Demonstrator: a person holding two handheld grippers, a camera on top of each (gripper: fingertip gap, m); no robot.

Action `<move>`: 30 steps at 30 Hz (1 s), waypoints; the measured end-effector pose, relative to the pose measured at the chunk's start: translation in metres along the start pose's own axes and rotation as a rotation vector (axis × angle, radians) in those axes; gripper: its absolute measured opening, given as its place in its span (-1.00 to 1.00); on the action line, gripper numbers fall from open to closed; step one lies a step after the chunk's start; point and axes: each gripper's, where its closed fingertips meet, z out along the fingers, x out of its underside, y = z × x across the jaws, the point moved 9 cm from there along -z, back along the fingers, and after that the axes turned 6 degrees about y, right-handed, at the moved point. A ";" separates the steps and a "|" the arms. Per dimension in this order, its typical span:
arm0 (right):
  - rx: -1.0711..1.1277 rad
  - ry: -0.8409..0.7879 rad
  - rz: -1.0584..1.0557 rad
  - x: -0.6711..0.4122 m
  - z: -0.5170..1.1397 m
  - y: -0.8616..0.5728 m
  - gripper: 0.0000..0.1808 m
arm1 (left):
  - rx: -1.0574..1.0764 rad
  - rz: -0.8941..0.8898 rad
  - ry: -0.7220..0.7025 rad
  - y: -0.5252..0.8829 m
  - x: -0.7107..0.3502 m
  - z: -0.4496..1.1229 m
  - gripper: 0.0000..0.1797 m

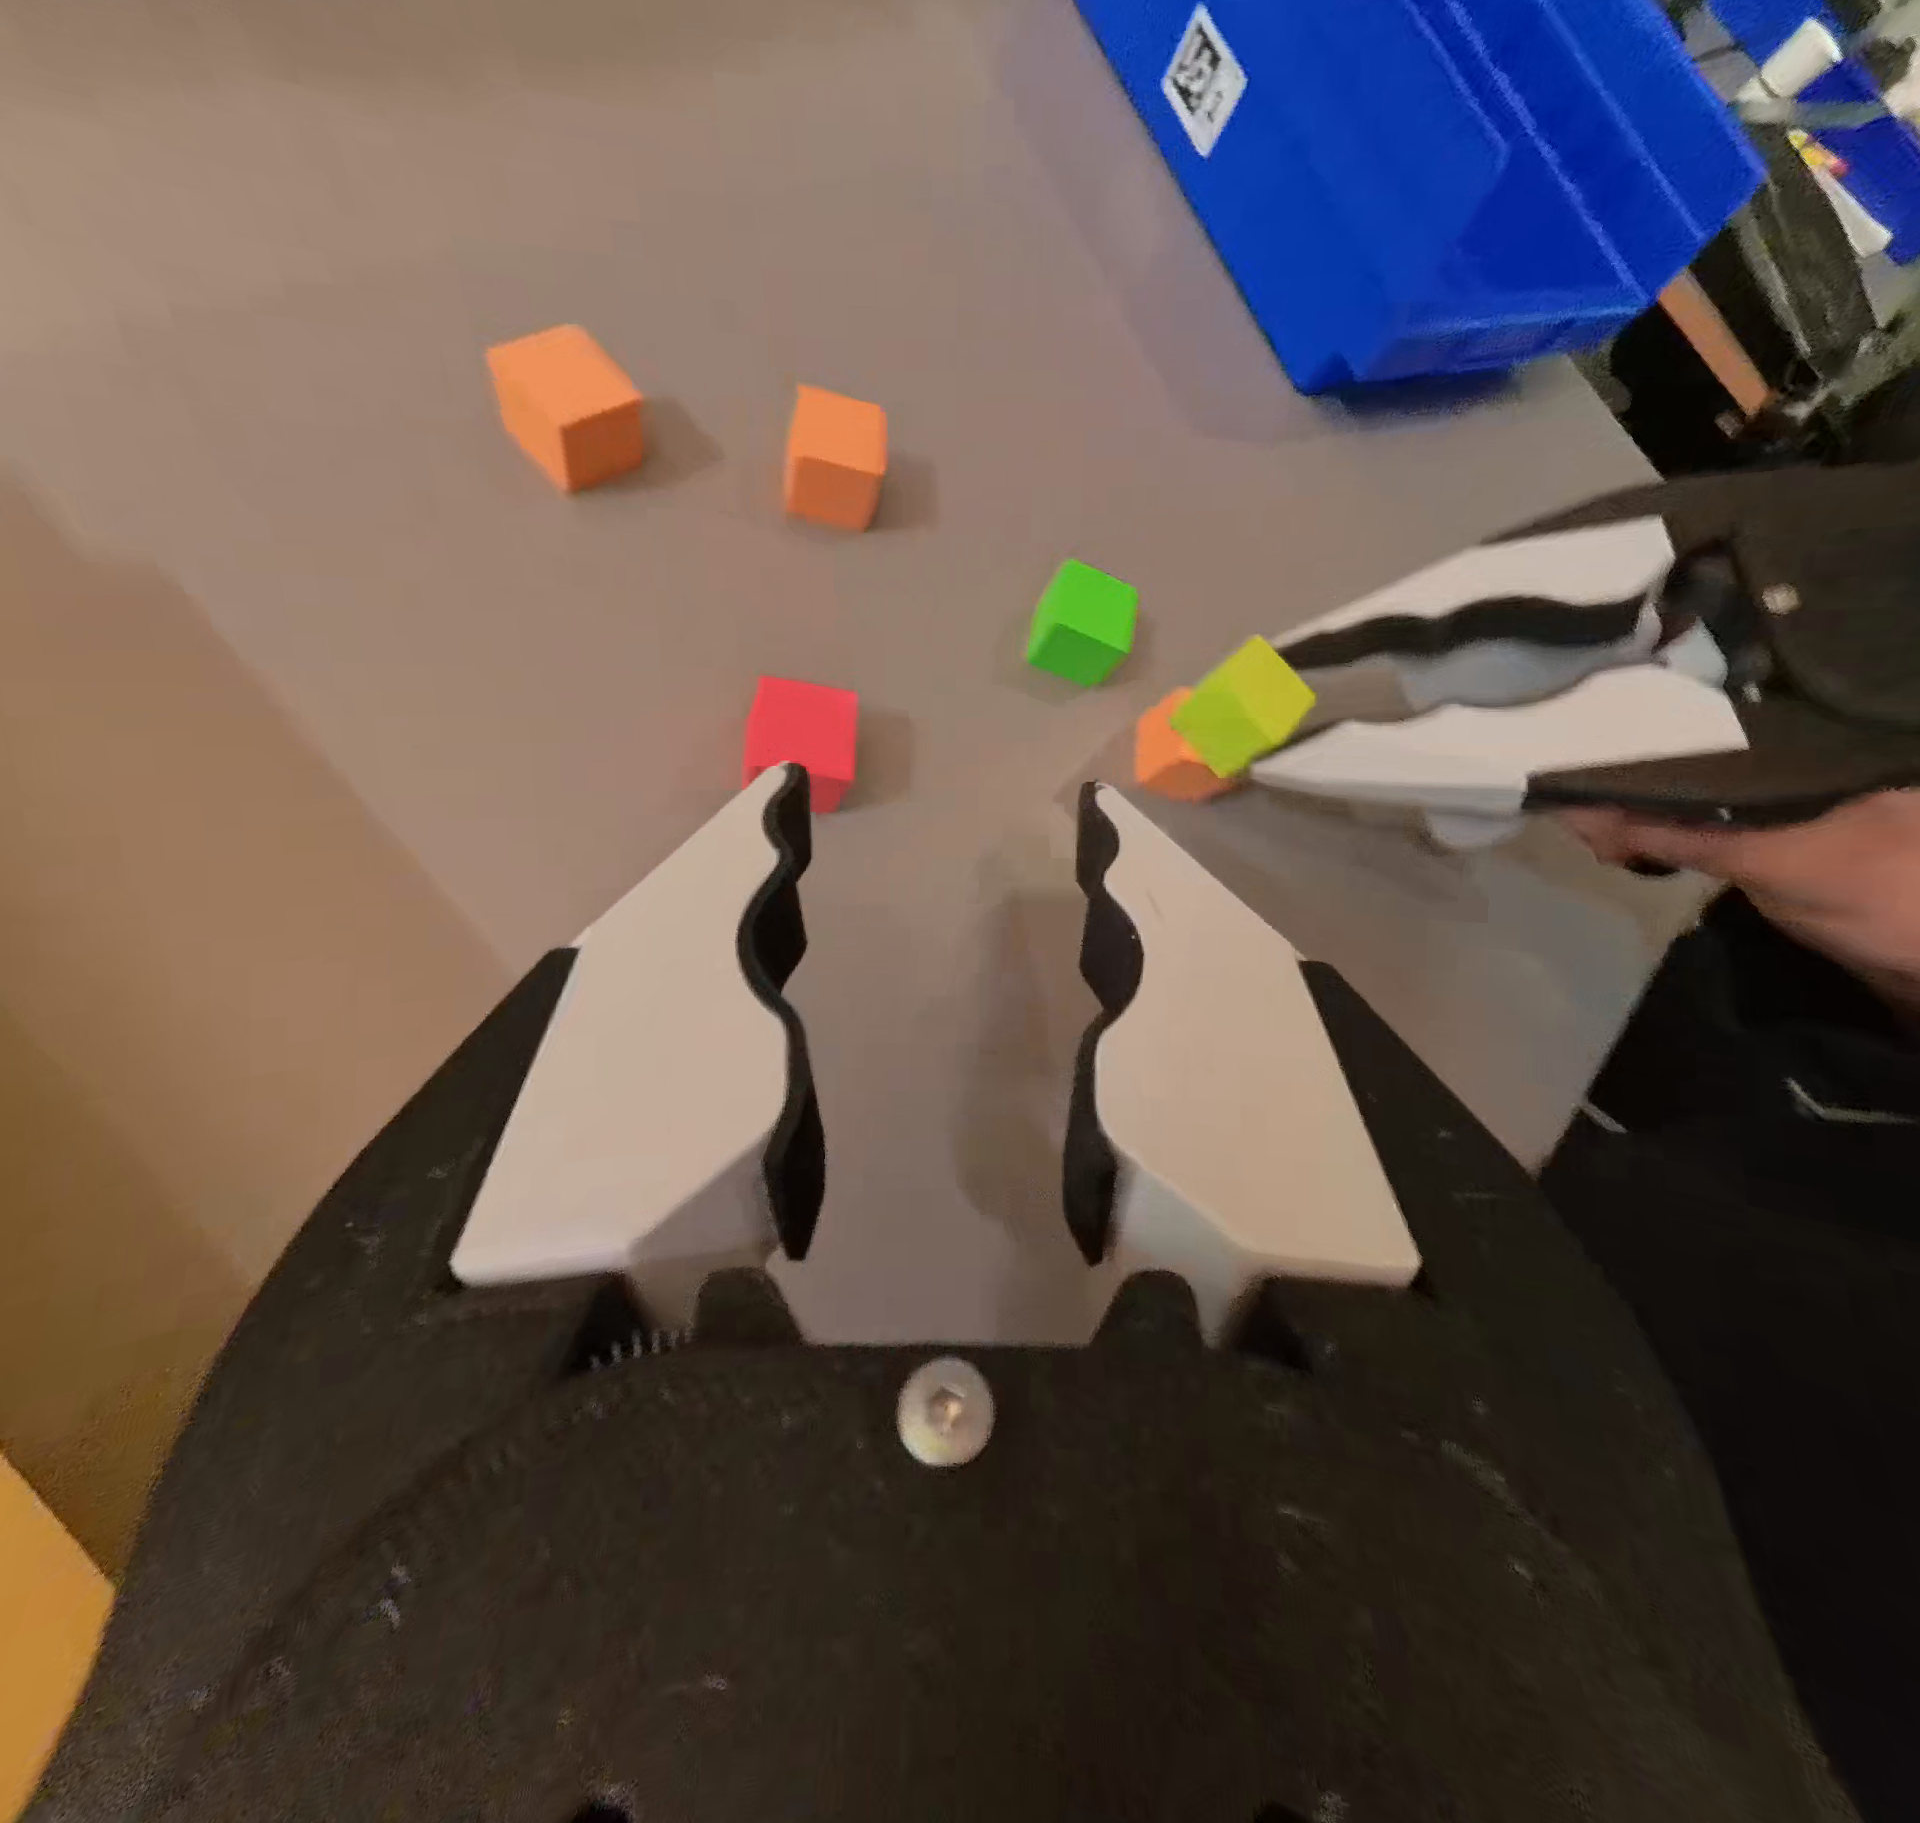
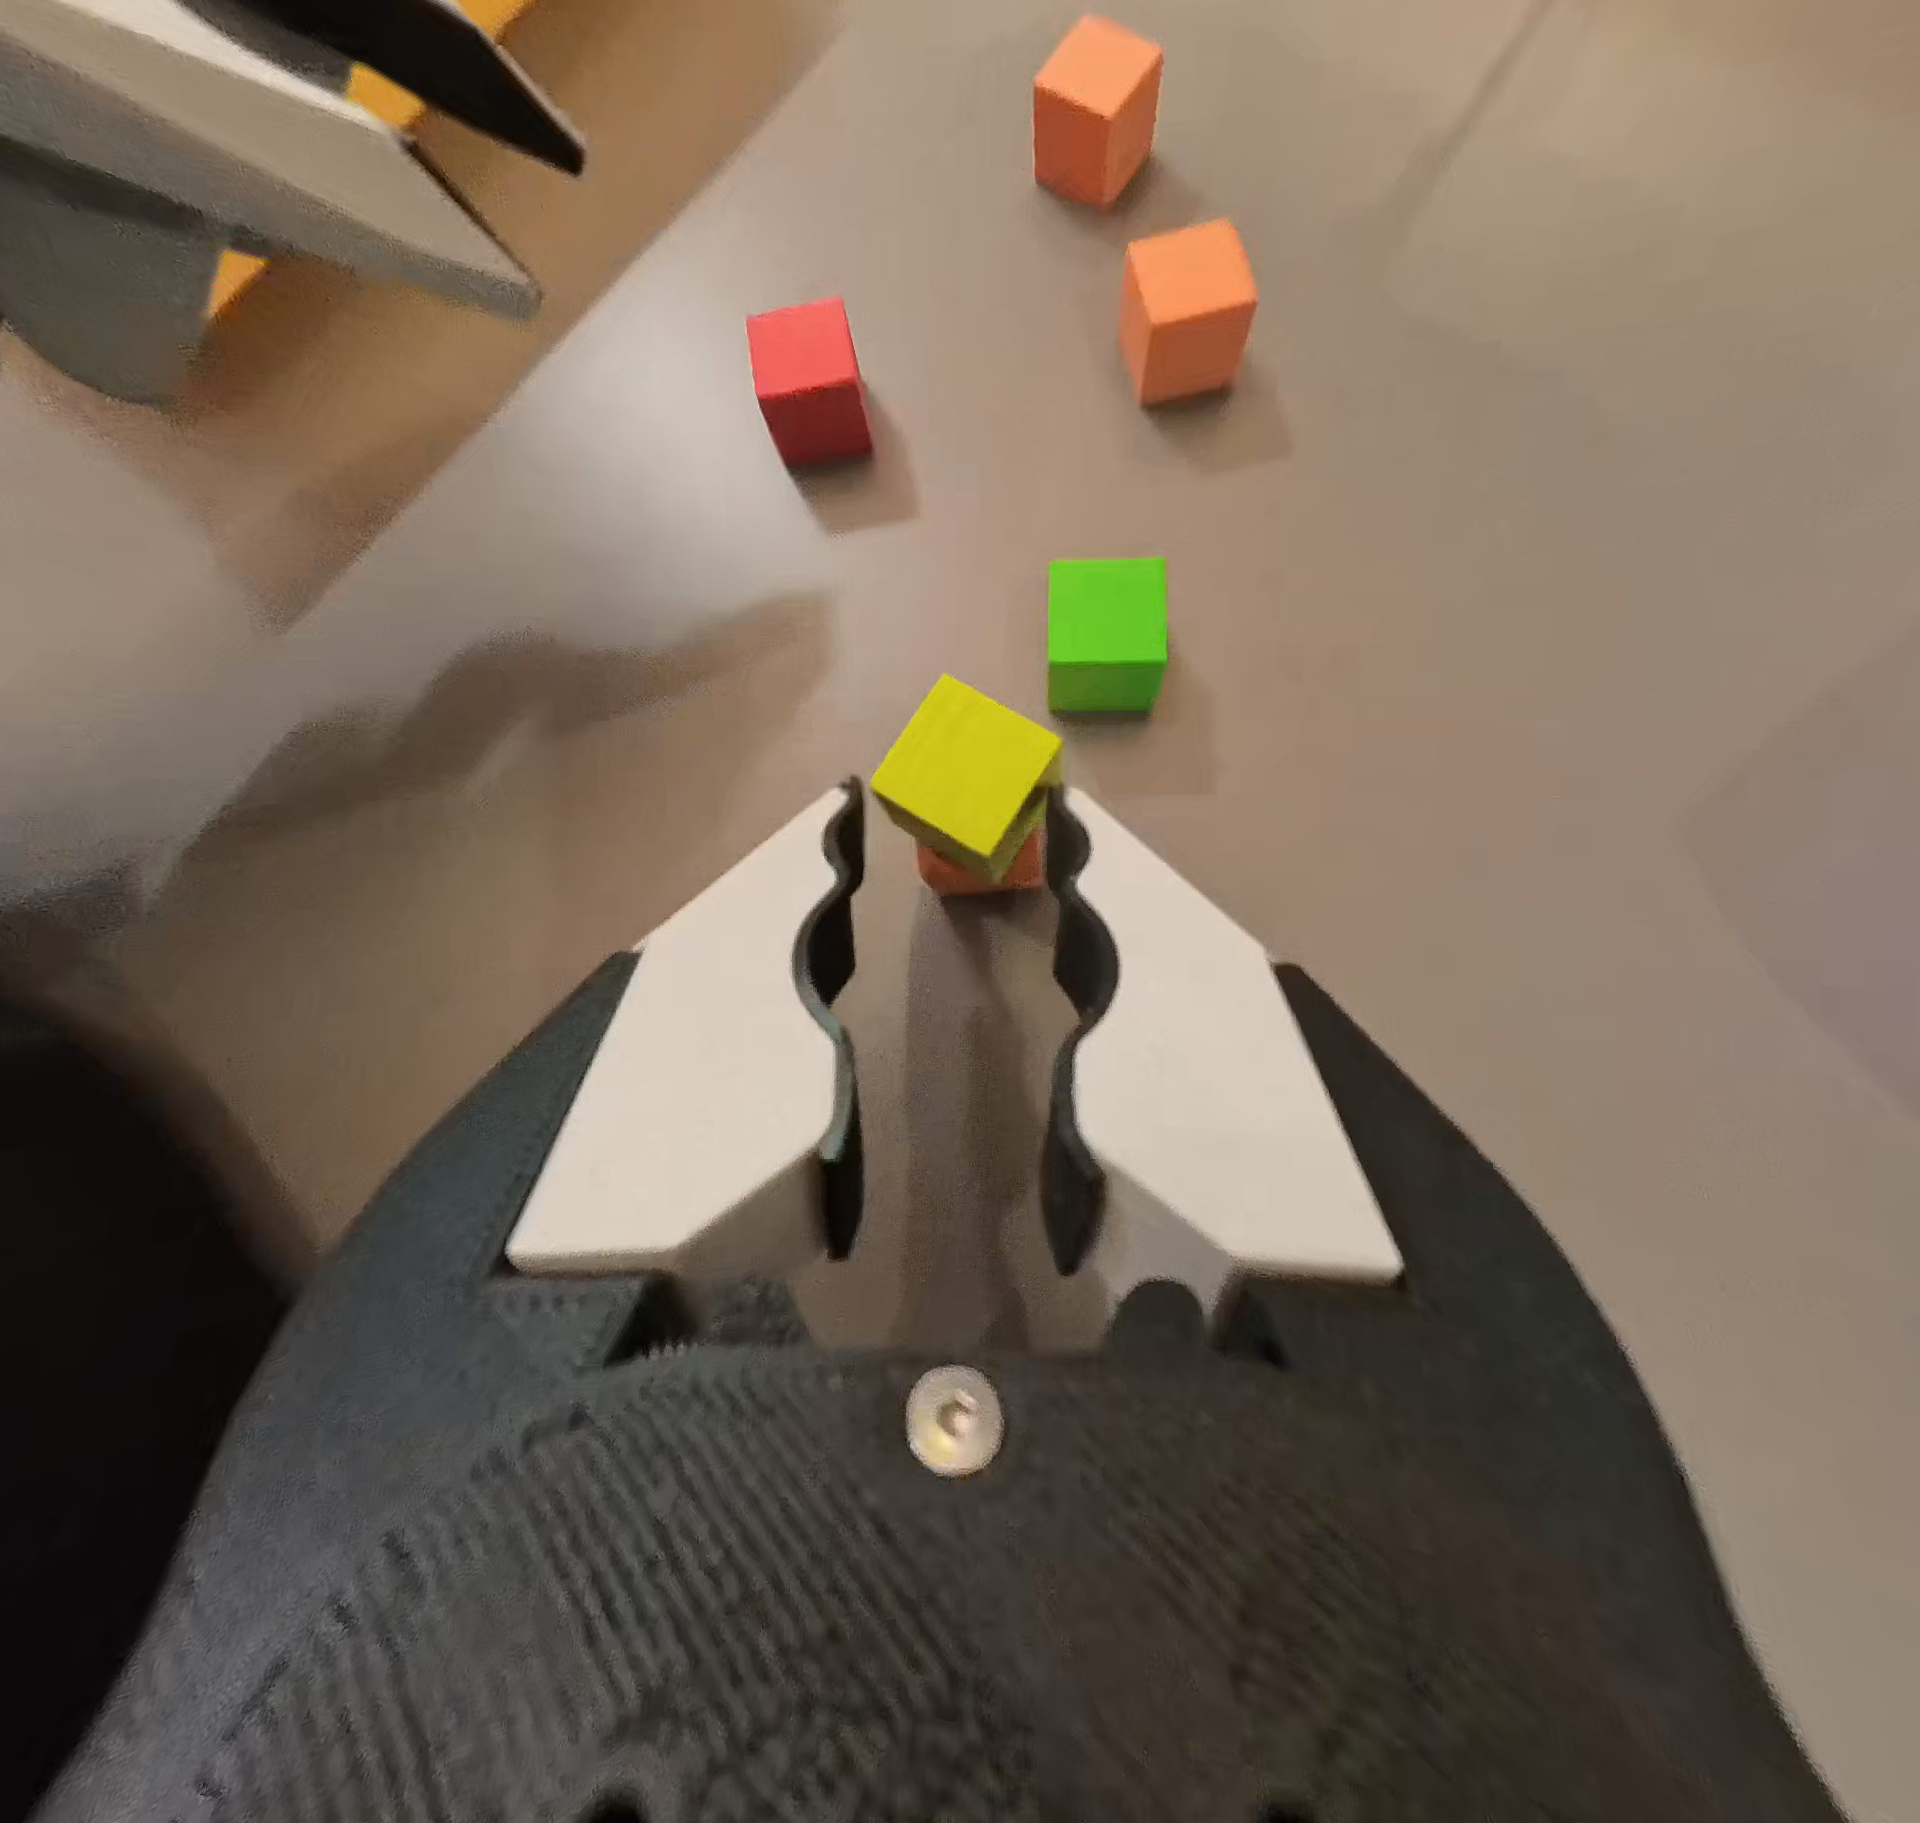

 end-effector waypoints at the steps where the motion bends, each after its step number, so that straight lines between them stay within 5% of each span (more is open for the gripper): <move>1: 0.004 0.009 0.014 0.002 0.001 0.001 -0.53 | -0.014 -0.001 -0.002 0.004 -0.001 0.005 -0.44; 7: 0.040 -0.100 0.100 -0.001 -0.024 0.004 -0.44 | -0.154 0.085 0.109 0.022 -0.003 0.047 -0.41; 10: 0.035 -0.129 0.164 0.000 -0.031 -0.005 -0.45 | -0.145 0.141 0.155 0.023 -0.001 0.058 -0.75; 14: 0.061 -0.156 0.171 -0.007 -0.034 -0.026 -0.50 | -0.074 0.194 0.032 0.002 -0.021 0.034 -0.75; 18: 0.016 -0.145 0.129 -0.020 -0.015 -0.054 -0.55 | 0.156 0.197 -0.118 -0.041 -0.048 -0.001 -0.75; 21: -0.129 -0.137 0.064 -0.035 0.007 -0.064 -0.51 | 0.239 0.191 -0.086 -0.068 -0.051 0.001 -0.75; 26: -0.260 -0.039 -0.148 -0.050 0.030 -0.060 -0.51 | -0.004 0.202 -0.050 -0.083 -0.033 0.015 -0.75; 30: -0.318 0.047 -0.257 -0.043 0.043 -0.061 -0.53 | 0.011 0.077 -0.100 -0.095 -0.027 0.018 -0.75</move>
